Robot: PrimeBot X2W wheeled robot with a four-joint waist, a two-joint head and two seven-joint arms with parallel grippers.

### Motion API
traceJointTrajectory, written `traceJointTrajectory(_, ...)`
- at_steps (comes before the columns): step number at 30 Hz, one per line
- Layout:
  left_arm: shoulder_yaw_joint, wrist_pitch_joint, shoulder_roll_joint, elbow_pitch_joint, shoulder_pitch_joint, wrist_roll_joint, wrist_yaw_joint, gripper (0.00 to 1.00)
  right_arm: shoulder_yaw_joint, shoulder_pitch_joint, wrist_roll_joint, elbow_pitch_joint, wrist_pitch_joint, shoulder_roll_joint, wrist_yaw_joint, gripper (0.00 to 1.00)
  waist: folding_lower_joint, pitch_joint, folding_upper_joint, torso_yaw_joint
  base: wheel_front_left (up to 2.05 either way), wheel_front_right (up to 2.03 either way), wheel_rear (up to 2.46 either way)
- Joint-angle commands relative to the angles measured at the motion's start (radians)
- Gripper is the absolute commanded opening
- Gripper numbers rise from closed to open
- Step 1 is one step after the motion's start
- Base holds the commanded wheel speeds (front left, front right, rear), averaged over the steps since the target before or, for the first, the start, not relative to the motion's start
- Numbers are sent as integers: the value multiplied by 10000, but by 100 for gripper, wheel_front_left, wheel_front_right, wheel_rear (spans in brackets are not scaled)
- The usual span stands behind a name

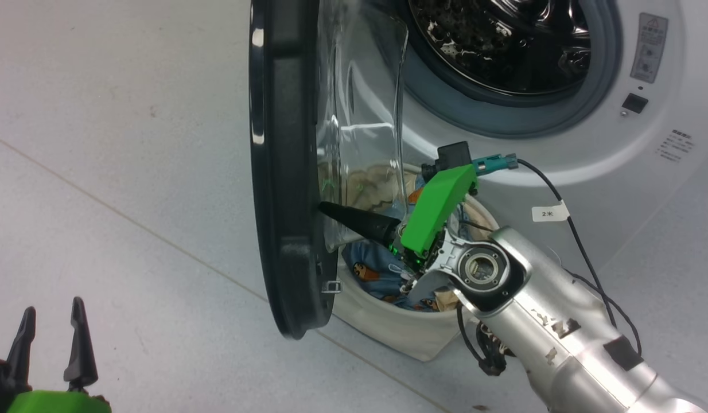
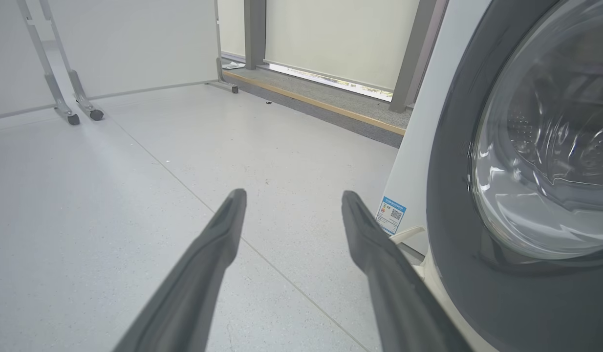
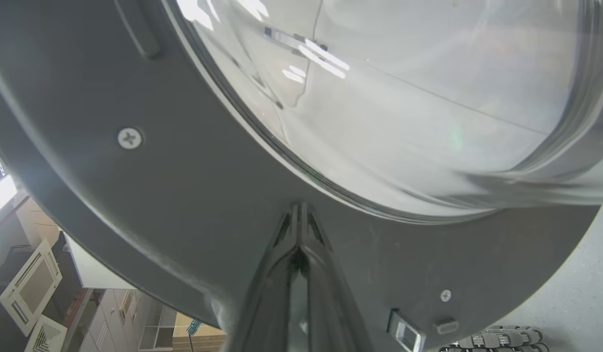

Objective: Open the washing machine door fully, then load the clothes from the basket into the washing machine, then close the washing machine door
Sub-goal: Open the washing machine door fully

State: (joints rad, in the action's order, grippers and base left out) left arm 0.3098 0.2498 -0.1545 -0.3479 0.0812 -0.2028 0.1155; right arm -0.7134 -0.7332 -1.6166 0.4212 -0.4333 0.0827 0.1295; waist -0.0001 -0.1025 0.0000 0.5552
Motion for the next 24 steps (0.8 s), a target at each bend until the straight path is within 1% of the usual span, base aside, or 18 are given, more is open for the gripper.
traceJointTrajectory(1,324,120,-271,227,338,99,22,100,102,-131,27,-441,132,-270,12,0,1,49,0,-25,0,0,0)
traceJointTrajectory(6,213,120,-340,53,472,127,61,100,272,262,81,-685,229,-136,12,0,1,187,0,-79,0,0,0)
traceJointTrajectory(12,194,120,-383,-10,569,117,87,100,200,562,258,-924,681,-218,12,0,1,191,0,-74,0,0,0)
traceJointTrajectory(21,126,120,-418,-14,670,98,115,100,-288,1093,-26,-1313,1011,-314,12,0,1,257,0,-78,0,0,0)
traceJointTrajectory(24,77,120,-452,-98,699,107,121,100,-301,1146,3,-1421,1148,-319,12,0,1,348,0,-113,0,0,0)
